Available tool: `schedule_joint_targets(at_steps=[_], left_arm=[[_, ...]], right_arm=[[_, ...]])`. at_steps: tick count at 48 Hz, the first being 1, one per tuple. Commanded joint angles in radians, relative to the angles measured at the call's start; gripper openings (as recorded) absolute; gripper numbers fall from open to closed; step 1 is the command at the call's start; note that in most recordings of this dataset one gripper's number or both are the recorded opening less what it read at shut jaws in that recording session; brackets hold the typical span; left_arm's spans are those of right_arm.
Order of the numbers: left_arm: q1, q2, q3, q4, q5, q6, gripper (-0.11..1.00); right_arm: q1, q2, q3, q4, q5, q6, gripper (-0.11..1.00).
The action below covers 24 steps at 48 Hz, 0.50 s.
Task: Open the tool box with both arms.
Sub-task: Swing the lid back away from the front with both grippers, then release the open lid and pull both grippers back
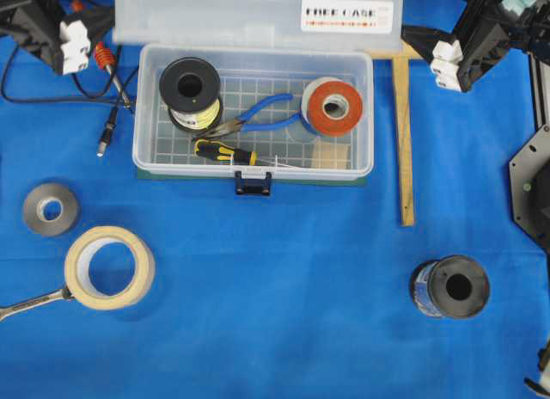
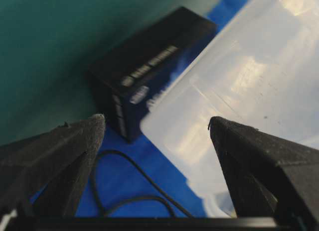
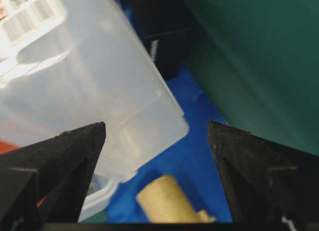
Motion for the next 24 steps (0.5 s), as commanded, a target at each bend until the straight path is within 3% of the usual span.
schedule_joint_targets(at_steps=[1,24], left_arm=[[0.011,0.023,-0.058,0.002,-0.023,-0.002,0.9],[0.107,0.107,-0.115,0.002,-0.018,-0.002,0.9]], right_arm=[[-0.009,0.018,-0.032,0.0,-0.017,0.0,0.85],[-0.11,0.169,-0.114,-0.018,-0.018,-0.008,0.84]])
